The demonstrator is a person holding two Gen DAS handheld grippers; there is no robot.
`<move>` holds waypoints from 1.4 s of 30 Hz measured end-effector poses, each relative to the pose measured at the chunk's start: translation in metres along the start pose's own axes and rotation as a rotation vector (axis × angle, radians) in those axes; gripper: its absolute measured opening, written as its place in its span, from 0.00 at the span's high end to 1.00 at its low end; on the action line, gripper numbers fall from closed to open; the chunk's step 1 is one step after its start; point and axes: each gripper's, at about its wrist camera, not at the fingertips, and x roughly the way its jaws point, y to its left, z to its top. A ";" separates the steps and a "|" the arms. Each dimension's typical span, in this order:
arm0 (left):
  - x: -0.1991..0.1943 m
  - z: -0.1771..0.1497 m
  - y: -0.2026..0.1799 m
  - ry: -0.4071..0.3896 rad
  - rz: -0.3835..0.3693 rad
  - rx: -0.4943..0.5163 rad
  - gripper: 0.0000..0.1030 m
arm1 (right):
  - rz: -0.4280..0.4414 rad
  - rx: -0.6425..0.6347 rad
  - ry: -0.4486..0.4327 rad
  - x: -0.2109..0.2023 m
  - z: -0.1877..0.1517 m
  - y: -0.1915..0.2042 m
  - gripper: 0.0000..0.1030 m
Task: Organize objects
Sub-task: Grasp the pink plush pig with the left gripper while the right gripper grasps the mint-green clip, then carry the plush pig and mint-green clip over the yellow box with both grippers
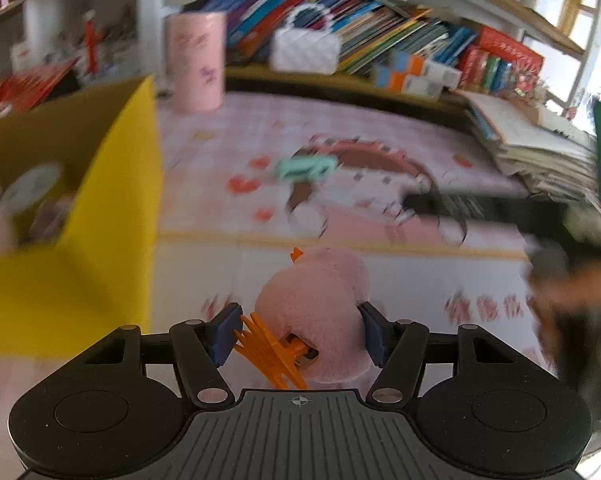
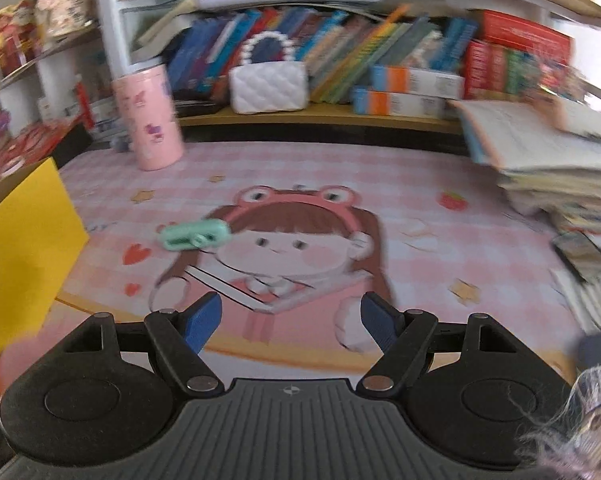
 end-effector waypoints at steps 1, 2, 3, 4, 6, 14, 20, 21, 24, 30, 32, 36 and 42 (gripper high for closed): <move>-0.004 -0.004 0.004 0.004 0.010 -0.012 0.40 | 0.017 -0.015 0.000 0.008 0.003 0.005 0.27; -0.007 -0.008 0.008 0.005 0.020 -0.022 0.40 | 0.033 -0.031 0.000 0.018 0.007 0.012 0.27; -0.011 -0.011 0.011 0.006 0.033 -0.033 0.40 | 0.050 -0.047 0.000 0.027 0.011 0.018 0.27; -0.015 -0.013 0.014 0.003 0.042 -0.040 0.40 | 0.066 -0.060 0.000 0.037 0.015 0.025 0.27; -0.022 -0.017 0.017 -0.001 0.054 -0.048 0.40 | 0.085 -0.084 0.004 0.057 0.021 0.037 0.27; -0.043 -0.031 0.025 -0.017 0.076 -0.070 0.40 | 0.085 -0.107 0.029 0.108 0.029 0.064 0.17; -0.056 -0.039 0.034 -0.033 0.099 -0.091 0.40 | 0.047 -0.104 0.022 0.121 0.030 0.066 0.30; -0.058 -0.040 0.036 -0.035 0.103 -0.094 0.40 | 0.049 -0.112 0.013 0.121 0.030 0.067 0.35; -0.063 -0.042 0.040 -0.043 0.106 -0.102 0.40 | 0.069 -0.123 0.020 0.119 0.030 0.068 0.35; -0.067 -0.047 0.045 -0.059 0.070 -0.110 0.40 | 0.076 -0.107 0.008 0.085 0.027 0.068 0.35; -0.068 -0.047 0.047 -0.071 0.054 -0.116 0.40 | 0.072 -0.109 0.007 0.067 0.024 0.069 0.35; -0.071 -0.048 0.051 -0.095 0.023 -0.116 0.40 | 0.092 -0.104 0.030 0.032 0.014 0.070 0.35; -0.079 -0.051 0.057 -0.124 -0.017 -0.099 0.40 | 0.096 -0.084 0.043 -0.031 -0.015 0.085 0.35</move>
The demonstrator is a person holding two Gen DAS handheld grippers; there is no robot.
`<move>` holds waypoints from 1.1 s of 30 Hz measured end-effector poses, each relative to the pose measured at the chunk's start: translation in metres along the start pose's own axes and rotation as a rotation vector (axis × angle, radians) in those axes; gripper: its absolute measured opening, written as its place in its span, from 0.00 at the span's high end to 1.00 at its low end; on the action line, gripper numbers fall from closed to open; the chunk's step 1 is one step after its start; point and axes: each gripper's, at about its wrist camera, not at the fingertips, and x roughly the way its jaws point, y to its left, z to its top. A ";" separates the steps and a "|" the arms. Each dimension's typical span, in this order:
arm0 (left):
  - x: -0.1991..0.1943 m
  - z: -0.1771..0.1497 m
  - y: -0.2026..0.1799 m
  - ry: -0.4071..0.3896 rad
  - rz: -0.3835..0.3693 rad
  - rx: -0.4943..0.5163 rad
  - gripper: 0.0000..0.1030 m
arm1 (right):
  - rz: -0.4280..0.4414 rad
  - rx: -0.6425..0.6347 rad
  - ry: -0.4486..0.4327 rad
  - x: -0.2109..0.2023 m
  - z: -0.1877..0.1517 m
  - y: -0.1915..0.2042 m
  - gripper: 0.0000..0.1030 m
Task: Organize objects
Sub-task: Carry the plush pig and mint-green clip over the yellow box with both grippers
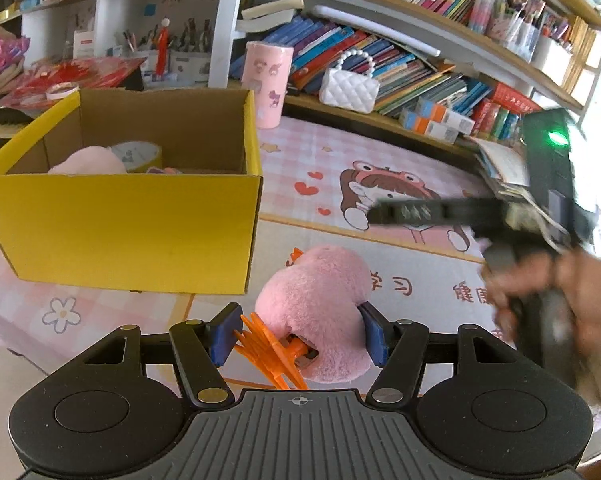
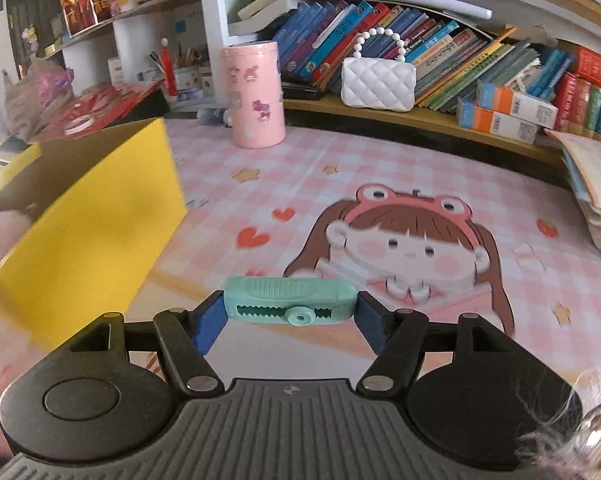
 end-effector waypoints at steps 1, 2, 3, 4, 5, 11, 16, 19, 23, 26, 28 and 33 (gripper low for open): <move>-0.002 0.000 0.002 -0.003 -0.004 0.000 0.40 | -0.003 0.018 0.002 -0.009 -0.005 0.004 0.35; -0.004 0.000 0.004 -0.007 -0.009 -0.001 0.40 | -0.004 0.038 0.004 -0.018 -0.011 0.008 0.35; -0.006 -0.001 0.006 -0.011 -0.013 -0.002 0.40 | -0.006 0.063 0.008 -0.028 -0.018 0.014 0.35; -0.008 -0.001 0.009 -0.015 -0.016 -0.004 0.40 | -0.005 0.081 0.010 -0.036 -0.024 0.019 0.35; -0.009 -0.002 0.012 -0.018 -0.019 -0.008 0.40 | -0.003 0.095 0.010 -0.045 -0.032 0.025 0.35; -0.019 -0.010 0.033 0.001 -0.016 -0.026 0.40 | -0.014 0.034 0.024 -0.072 -0.057 0.062 0.35; -0.036 -0.018 0.053 -0.003 -0.021 -0.043 0.40 | -0.020 0.034 0.030 -0.085 -0.069 0.084 0.35; -0.047 -0.025 0.064 -0.009 -0.023 -0.043 0.40 | -0.015 0.025 0.033 -0.090 -0.076 0.100 0.35; -0.060 -0.031 0.081 -0.012 -0.021 -0.053 0.40 | -0.001 0.007 0.039 -0.096 -0.084 0.123 0.35; -0.071 -0.036 0.094 -0.018 -0.014 -0.062 0.40 | 0.009 -0.007 0.037 -0.100 -0.090 0.140 0.35; -0.077 -0.038 0.101 -0.024 -0.009 -0.065 0.40 | 0.015 -0.013 0.035 -0.103 -0.093 0.150 0.35; -0.093 -0.043 0.117 -0.046 0.003 -0.063 0.40 | 0.029 -0.028 0.026 -0.108 -0.098 0.174 0.35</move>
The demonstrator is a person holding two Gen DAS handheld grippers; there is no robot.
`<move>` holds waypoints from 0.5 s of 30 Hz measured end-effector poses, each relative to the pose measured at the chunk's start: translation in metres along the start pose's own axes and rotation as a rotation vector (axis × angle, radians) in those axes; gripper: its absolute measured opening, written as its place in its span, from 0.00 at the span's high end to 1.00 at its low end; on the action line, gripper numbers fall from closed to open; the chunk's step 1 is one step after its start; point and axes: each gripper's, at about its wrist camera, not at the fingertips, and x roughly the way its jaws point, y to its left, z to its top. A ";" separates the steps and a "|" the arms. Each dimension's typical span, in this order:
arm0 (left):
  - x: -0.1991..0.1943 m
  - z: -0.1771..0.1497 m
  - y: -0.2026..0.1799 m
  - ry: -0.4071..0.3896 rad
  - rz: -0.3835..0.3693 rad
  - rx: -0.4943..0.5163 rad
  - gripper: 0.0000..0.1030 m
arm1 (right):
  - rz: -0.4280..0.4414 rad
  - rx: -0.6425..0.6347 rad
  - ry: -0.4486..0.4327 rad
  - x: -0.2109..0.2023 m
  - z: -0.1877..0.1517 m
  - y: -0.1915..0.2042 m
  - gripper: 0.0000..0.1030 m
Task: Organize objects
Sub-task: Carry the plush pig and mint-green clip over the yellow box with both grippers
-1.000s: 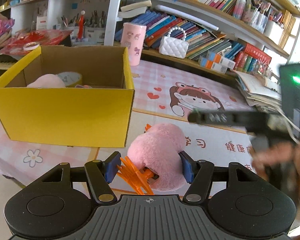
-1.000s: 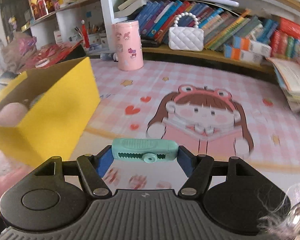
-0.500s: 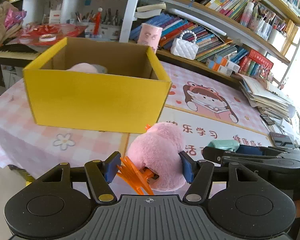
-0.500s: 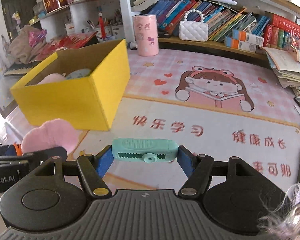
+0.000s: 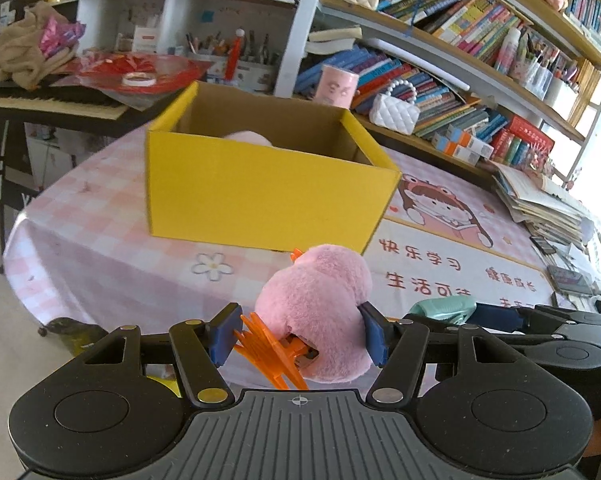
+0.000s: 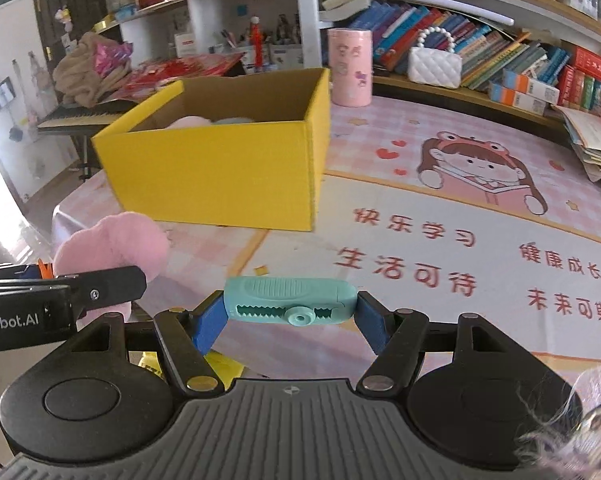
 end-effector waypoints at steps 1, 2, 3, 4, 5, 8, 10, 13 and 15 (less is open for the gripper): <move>-0.002 0.000 0.003 -0.004 0.002 0.001 0.40 | 0.003 -0.004 -0.002 -0.001 -0.001 0.005 0.35; -0.006 -0.001 0.006 -0.008 0.004 0.002 0.40 | 0.005 -0.007 -0.004 -0.002 -0.002 0.010 0.35; -0.008 -0.001 0.009 -0.011 0.007 0.002 0.40 | 0.006 -0.010 -0.004 -0.002 -0.004 0.014 0.35; -0.010 -0.001 0.012 -0.014 0.009 0.001 0.40 | 0.007 -0.013 -0.004 -0.003 -0.005 0.019 0.35; -0.012 -0.002 0.015 -0.017 0.012 0.001 0.40 | 0.008 -0.015 -0.005 -0.003 -0.005 0.022 0.35; -0.019 -0.003 0.023 -0.026 0.019 -0.002 0.40 | 0.012 -0.027 -0.007 -0.004 -0.007 0.034 0.35; -0.022 -0.003 0.028 -0.033 0.020 -0.002 0.40 | 0.013 -0.037 -0.008 -0.005 -0.007 0.041 0.35; -0.025 -0.002 0.032 -0.044 0.023 0.002 0.40 | 0.014 -0.051 -0.010 -0.005 -0.007 0.048 0.35; -0.027 -0.001 0.035 -0.051 0.025 0.008 0.40 | 0.013 -0.057 -0.013 -0.006 -0.006 0.052 0.35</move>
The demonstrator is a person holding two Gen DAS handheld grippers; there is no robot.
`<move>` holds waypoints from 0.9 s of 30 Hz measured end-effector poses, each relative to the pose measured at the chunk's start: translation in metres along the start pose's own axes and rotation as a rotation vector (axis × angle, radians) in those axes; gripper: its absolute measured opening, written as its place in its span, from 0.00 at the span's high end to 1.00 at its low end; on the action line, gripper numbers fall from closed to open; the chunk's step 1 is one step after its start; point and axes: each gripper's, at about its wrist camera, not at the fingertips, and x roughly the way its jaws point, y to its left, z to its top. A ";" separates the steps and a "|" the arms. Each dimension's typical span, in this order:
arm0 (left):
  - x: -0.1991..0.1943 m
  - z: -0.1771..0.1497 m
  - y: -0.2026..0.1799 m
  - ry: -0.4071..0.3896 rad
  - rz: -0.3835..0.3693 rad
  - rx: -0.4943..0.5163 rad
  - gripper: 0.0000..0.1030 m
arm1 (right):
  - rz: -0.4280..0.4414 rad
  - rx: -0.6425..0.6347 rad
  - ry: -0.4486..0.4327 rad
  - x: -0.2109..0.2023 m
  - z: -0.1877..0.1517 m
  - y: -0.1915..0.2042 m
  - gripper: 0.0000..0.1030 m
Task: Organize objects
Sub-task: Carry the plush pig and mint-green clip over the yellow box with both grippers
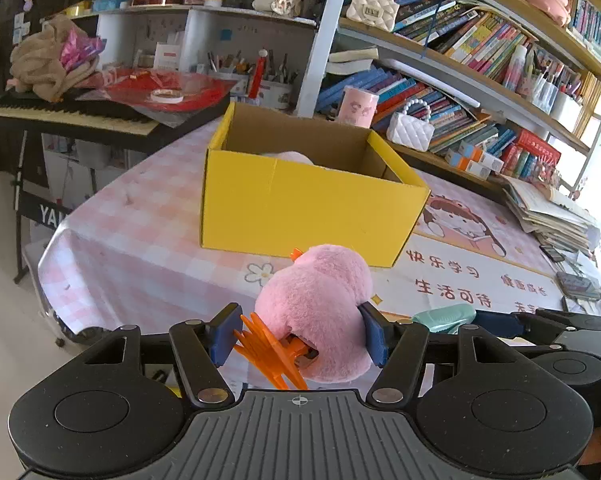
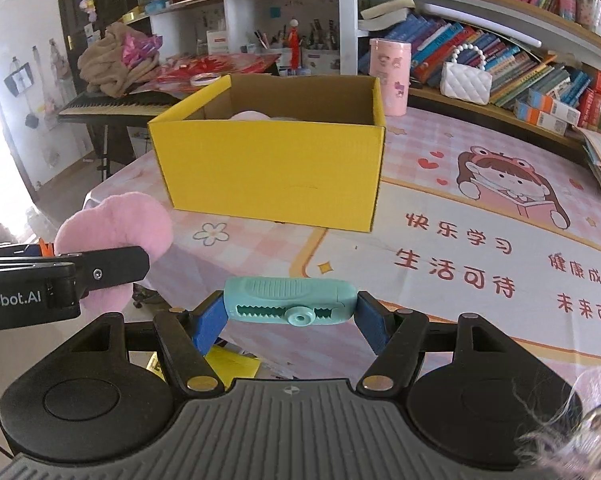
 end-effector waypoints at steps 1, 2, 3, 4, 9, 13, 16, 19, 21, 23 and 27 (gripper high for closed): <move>0.000 0.000 0.001 -0.003 0.000 0.003 0.40 | -0.001 -0.004 -0.003 0.000 0.001 0.002 0.35; -0.001 0.001 0.002 -0.006 0.002 0.005 0.40 | -0.003 -0.007 -0.006 0.000 0.002 0.002 0.35; 0.000 0.003 0.003 -0.009 0.004 0.008 0.40 | -0.005 -0.012 -0.009 0.001 0.004 0.003 0.35; 0.000 0.004 0.004 -0.013 0.006 0.012 0.40 | -0.006 -0.018 -0.015 0.001 0.006 0.004 0.35; 0.001 0.014 0.008 -0.040 0.020 0.031 0.40 | -0.013 -0.070 -0.058 0.003 0.020 0.005 0.35; 0.005 0.030 0.009 -0.074 0.025 0.044 0.40 | -0.025 -0.111 -0.113 0.007 0.041 0.003 0.35; 0.008 0.051 0.010 -0.125 0.029 0.052 0.40 | -0.038 -0.121 -0.174 0.010 0.065 -0.003 0.35; 0.015 0.075 0.011 -0.174 0.037 0.056 0.40 | -0.067 -0.146 -0.220 0.021 0.091 -0.010 0.35; 0.021 0.087 0.011 -0.198 0.050 0.057 0.40 | -0.088 -0.166 -0.214 0.034 0.107 -0.014 0.35; 0.027 0.098 0.011 -0.209 0.062 0.049 0.40 | -0.104 -0.204 -0.195 0.052 0.120 -0.018 0.35; 0.046 0.116 0.007 -0.215 0.079 0.035 0.40 | -0.095 -0.276 -0.148 0.088 0.138 -0.022 0.35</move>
